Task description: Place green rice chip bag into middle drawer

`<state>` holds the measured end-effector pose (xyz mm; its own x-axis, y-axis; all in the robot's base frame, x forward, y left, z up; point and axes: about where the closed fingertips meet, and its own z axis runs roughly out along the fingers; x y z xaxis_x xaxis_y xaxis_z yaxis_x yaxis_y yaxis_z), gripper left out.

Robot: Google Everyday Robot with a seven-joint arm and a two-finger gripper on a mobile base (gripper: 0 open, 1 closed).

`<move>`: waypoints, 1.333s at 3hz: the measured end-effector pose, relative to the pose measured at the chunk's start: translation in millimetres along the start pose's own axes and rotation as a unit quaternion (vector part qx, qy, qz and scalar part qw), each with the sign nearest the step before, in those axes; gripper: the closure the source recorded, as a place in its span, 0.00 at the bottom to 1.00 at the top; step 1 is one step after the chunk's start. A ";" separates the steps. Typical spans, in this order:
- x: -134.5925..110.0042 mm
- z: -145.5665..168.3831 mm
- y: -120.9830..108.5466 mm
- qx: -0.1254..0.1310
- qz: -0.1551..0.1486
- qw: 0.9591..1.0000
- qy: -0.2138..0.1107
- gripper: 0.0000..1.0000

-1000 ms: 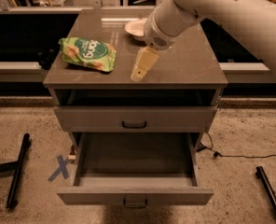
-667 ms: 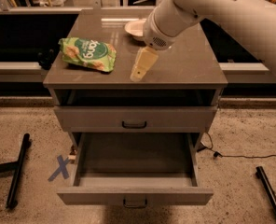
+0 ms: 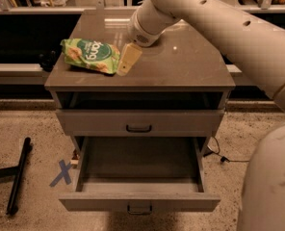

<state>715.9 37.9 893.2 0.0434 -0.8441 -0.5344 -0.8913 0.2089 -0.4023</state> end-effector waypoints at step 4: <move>-79.1 95.3 7.9 -0.062 -0.012 0.996 -0.066 0.00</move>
Offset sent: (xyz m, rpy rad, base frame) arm 0.0472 0.0840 -0.0169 0.1162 0.0209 0.0800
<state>748.5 153.4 861.4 0.1173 -0.7745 -0.6216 -0.9381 0.1189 -0.3252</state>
